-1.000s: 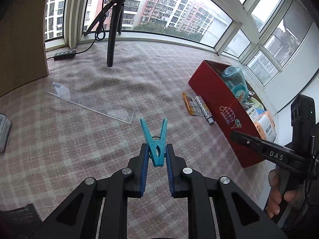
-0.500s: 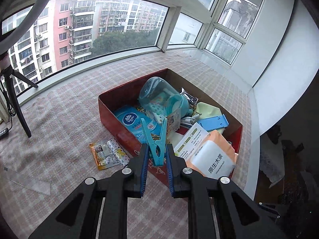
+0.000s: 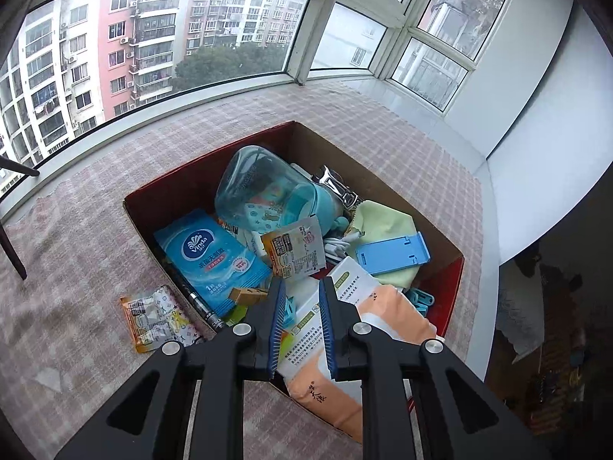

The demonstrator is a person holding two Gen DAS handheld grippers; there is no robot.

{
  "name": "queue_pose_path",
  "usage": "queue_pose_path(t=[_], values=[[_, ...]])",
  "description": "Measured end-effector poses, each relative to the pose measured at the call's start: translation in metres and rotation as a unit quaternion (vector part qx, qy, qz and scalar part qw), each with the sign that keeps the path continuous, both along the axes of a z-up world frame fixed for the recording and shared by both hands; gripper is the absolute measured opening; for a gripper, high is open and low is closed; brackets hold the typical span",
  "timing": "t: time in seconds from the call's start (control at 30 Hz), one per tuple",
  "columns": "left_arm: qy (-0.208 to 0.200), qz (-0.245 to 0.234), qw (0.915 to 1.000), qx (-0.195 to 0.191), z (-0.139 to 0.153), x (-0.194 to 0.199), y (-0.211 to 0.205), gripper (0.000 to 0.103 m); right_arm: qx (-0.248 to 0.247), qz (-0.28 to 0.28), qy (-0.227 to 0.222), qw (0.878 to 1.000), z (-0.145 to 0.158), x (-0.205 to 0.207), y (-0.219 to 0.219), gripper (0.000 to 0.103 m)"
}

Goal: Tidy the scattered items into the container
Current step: 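Carry the teal clothespin over the red box and open the left gripper, then move both grippers toward the black packet lying on the carpet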

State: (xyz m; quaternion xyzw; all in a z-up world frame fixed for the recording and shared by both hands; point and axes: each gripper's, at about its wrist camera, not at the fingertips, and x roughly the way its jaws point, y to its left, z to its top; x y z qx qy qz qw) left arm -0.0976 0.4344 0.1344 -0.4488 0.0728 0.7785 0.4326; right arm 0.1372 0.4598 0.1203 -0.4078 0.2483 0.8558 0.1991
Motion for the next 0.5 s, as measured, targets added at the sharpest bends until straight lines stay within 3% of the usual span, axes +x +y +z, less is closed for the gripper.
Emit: queue_pose_path(t=[0.13,0.27,0.37,0.5], values=[[0.016,0.017,0.9997,0.009,0.018,-0.003,-0.037,0.017,-0.001,0.009,0.007,1.000,0.004,-0.003,-0.005,0.023],[0.036,0.032,0.9989,0.003,0.032,-0.001,-0.086,0.017,-0.004,0.029,0.020,0.999,0.007,-0.013,-0.013,0.036],[0.044,0.048,0.9978,-0.002,0.039,0.004,-0.129,0.017,0.000,0.048,0.032,0.998,0.014,-0.020,-0.021,0.038],[0.052,0.084,0.9950,-0.011,0.045,0.012,-0.197,0.022,0.008,0.086,0.045,0.995,0.024,-0.033,-0.036,0.049]])
